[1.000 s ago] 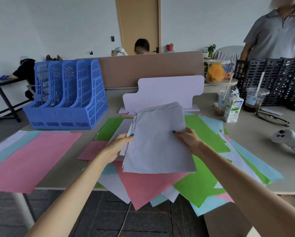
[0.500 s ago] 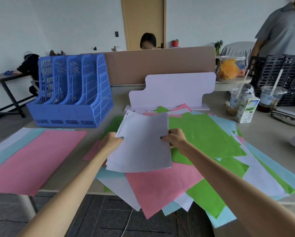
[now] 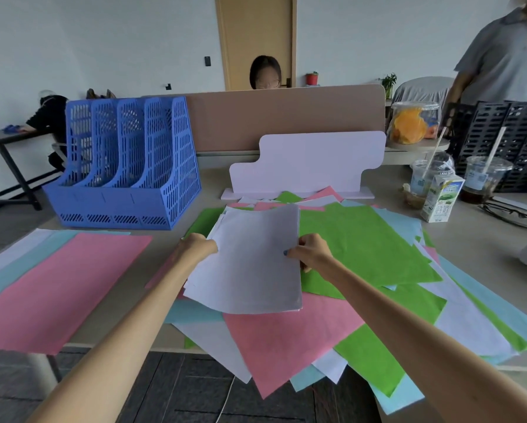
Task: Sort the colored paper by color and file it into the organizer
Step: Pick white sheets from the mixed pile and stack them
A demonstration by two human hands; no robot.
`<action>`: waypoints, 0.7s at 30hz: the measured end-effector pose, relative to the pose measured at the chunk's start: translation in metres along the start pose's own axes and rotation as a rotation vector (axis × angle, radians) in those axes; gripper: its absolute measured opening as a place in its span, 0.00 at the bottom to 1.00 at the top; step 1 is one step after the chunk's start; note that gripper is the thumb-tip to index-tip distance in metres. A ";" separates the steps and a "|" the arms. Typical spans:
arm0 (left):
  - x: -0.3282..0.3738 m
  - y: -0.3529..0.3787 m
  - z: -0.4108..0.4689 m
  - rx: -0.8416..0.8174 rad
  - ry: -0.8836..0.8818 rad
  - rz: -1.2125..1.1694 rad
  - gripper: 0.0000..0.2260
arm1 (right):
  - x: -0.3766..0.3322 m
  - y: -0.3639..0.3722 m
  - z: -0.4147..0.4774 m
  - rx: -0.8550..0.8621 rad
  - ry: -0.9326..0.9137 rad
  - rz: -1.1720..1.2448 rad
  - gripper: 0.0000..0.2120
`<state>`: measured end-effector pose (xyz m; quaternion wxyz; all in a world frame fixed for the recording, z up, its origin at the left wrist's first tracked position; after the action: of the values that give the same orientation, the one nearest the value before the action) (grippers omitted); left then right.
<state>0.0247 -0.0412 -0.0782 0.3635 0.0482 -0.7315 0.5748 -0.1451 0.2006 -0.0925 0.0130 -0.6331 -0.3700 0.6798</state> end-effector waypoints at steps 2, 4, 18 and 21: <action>0.002 -0.006 0.001 0.034 0.014 -0.016 0.12 | -0.004 -0.005 -0.001 0.041 -0.048 -0.099 0.10; 0.005 -0.013 0.003 0.064 0.030 -0.004 0.14 | -0.007 -0.008 -0.003 0.085 -0.088 -0.187 0.13; -0.018 -0.005 0.007 -0.121 -0.163 -0.418 0.34 | -0.029 -0.014 -0.020 0.184 -0.460 -0.321 0.15; -0.021 0.012 -0.004 -0.294 -0.225 -0.550 0.23 | -0.029 -0.010 -0.024 0.152 -0.475 -0.328 0.14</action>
<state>0.0363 -0.0407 -0.0996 0.4251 0.2540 -0.8018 0.3346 -0.1233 0.2051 -0.0612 0.0828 -0.3852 -0.4082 0.8235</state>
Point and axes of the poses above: each hand's wrist, its own z-axis towards the middle knuckle, its own y-axis out of the palm, x = y × z, the point moved 10 cm from there along z, towards the middle knuckle, and after that the axes turned 5 degrees about x, right-handed, at the moved point
